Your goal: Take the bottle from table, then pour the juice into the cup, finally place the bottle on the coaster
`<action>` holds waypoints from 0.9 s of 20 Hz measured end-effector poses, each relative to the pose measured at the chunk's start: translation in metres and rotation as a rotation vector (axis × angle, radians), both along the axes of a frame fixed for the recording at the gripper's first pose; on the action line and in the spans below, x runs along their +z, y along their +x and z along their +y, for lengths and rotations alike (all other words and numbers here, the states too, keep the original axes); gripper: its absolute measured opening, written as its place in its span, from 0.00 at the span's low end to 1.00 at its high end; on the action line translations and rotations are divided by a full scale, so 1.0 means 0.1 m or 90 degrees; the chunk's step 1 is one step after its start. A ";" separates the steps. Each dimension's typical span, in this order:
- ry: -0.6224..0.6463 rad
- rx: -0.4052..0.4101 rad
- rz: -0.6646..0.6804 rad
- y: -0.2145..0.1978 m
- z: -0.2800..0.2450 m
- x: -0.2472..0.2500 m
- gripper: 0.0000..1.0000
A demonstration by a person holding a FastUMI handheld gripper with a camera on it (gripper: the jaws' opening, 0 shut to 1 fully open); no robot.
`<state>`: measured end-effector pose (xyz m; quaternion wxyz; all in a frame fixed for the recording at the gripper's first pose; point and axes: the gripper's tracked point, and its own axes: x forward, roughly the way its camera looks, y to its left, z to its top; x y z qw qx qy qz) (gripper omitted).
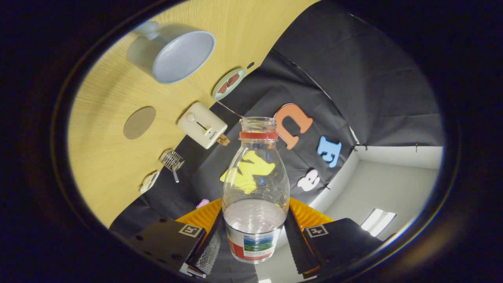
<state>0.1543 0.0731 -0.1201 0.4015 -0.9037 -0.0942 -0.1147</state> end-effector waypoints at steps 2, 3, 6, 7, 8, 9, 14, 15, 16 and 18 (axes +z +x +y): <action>-0.010 0.003 -0.002 0.02 0.02 -0.01 0.80; -0.015 0.006 -0.005 0.01 0.05 -0.01 0.80; -0.018 0.012 -0.006 -0.02 0.08 -0.03 0.80; -0.018 0.014 -0.005 -0.02 0.09 -0.03 0.80; -0.020 0.016 -0.006 -0.02 0.11 -0.03 0.80; -0.018 0.017 0.000 -0.04 0.11 -0.06 0.80; -0.012 0.013 0.014 -0.01 0.04 -0.18 0.80; -0.001 0.013 0.017 0.01 0.02 -0.21 0.80; 0.016 0.012 0.019 0.03 -0.01 -0.22 0.80; 0.079 0.004 0.044 0.08 -0.10 -0.34 0.81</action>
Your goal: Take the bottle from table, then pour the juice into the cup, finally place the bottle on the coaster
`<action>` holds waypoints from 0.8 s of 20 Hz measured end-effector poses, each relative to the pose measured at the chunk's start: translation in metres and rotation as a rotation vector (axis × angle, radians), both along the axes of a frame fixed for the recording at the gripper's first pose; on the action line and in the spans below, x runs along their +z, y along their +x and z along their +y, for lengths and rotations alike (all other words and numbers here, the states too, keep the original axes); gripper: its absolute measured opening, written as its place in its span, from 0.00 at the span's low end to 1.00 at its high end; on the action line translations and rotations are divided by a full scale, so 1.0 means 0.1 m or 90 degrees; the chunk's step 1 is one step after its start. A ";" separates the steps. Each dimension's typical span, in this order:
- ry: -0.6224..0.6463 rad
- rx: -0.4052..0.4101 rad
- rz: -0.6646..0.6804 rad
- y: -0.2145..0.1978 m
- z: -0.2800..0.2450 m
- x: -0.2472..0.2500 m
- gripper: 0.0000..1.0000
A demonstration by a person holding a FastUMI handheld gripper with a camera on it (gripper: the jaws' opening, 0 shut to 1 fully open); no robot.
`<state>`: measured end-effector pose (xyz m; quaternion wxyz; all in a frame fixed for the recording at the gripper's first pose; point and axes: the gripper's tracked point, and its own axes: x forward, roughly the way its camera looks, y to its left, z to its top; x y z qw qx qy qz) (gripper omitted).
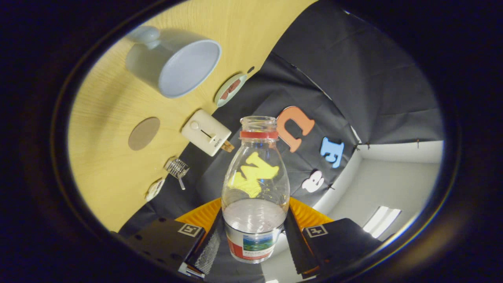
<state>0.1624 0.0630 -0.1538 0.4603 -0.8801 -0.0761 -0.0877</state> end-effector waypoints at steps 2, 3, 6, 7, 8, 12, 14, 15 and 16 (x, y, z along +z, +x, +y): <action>0.075 -0.015 0.037 0.04 -0.11 -0.17 0.81; 0.113 -0.020 0.051 0.04 -0.16 -0.25 0.81; 0.255 -0.040 0.087 0.08 -0.29 -0.43 0.81; 0.310 -0.042 0.098 0.10 -0.32 -0.47 0.81; 0.360 -0.042 0.103 0.12 -0.35 -0.51 0.81; 0.549 -0.032 0.125 0.06 -0.41 -0.54 0.81; 0.647 -0.036 0.148 0.03 -0.46 -0.57 0.81; 0.695 -0.036 0.156 0.02 -0.47 -0.57 0.81; 0.740 -0.037 0.167 0.01 -0.47 -0.59 0.81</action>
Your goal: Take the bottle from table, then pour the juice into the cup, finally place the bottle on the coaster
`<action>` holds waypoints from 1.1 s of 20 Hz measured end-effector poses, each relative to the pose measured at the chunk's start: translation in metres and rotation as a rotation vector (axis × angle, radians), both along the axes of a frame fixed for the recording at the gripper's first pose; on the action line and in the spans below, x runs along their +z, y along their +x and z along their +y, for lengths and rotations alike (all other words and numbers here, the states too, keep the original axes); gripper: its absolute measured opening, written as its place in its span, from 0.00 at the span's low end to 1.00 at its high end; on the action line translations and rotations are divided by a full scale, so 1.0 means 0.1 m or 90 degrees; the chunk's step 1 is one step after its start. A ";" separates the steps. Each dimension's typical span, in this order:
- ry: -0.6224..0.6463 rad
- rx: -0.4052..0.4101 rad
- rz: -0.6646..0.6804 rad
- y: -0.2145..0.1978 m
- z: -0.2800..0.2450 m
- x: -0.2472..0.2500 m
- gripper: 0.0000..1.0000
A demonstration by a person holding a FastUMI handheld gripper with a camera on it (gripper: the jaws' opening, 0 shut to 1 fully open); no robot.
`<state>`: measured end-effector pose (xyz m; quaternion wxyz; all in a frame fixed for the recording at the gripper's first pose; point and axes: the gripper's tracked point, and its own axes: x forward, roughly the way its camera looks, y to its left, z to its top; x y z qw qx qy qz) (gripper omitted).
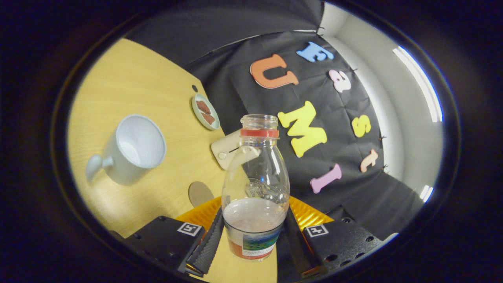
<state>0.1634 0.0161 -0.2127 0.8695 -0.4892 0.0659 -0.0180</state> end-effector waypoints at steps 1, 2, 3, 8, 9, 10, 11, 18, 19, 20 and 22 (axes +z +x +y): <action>0.038 -0.001 0.011 -0.02 -0.01 0.00 0.81; 0.070 -0.004 0.020 -0.05 -0.02 0.00 0.81; 0.098 -0.007 0.028 -0.07 -0.05 0.02 0.81; 0.320 -0.004 0.037 -0.17 0.06 0.24 0.81; 0.365 0.001 0.035 -0.17 0.07 0.33 0.81; 0.398 0.007 0.029 -0.16 0.10 0.43 0.81; 0.418 0.013 0.012 -0.15 0.09 0.54 0.81; 0.508 0.020 -0.082 0.20 0.01 0.83 0.81; 0.517 0.026 -0.092 0.24 0.00 0.86 0.81; 0.528 0.030 -0.096 0.31 0.01 0.86 0.81; 0.546 0.035 -0.082 0.48 0.07 0.74 0.81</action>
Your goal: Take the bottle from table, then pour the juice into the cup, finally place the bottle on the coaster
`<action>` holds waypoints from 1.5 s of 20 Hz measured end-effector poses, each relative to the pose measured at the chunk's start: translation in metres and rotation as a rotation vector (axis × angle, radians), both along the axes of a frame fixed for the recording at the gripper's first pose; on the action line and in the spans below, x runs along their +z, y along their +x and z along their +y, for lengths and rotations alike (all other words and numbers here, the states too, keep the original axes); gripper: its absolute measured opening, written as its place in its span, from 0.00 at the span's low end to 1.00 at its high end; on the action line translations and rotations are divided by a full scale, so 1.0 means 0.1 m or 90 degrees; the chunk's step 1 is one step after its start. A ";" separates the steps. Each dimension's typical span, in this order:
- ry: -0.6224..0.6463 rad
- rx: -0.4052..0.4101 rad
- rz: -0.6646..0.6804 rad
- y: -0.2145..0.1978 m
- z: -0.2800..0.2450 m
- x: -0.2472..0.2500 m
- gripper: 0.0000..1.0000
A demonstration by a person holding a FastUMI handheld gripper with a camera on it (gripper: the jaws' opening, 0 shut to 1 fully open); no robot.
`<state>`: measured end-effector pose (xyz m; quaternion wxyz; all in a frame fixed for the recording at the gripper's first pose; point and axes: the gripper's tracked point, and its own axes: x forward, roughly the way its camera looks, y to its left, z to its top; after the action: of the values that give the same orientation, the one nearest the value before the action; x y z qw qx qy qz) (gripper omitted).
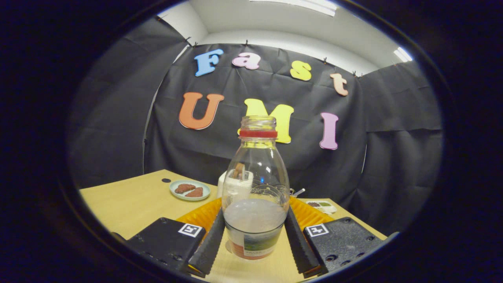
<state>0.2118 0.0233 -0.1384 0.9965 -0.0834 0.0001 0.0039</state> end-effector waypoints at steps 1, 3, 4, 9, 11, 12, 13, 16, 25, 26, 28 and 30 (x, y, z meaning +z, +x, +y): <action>0.005 0.003 0.004 0.07 0.01 -0.04 0.81; 0.014 0.010 0.006 0.22 0.05 -0.11 0.82; 0.021 0.013 0.004 0.28 0.06 -0.14 0.82; 0.019 0.021 0.000 0.57 0.07 -0.44 0.83; 0.034 0.020 0.010 0.65 0.05 -0.59 0.82; 0.038 0.023 0.012 0.70 0.03 -0.64 0.83; 0.041 0.026 0.008 0.76 0.02 -0.68 0.83; 0.045 0.027 0.011 0.86 -0.03 -0.86 0.83; 0.046 0.014 0.036 0.98 -0.14 -1.15 0.84; 0.038 0.013 0.024 0.97 -0.14 -1.12 0.85; 0.031 0.025 0.010 0.93 -0.09 -1.09 0.85; 0.029 0.025 0.000 0.89 -0.10 -1.07 0.86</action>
<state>0.3010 0.0134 -0.2450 0.9979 -0.0610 -0.0014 0.0234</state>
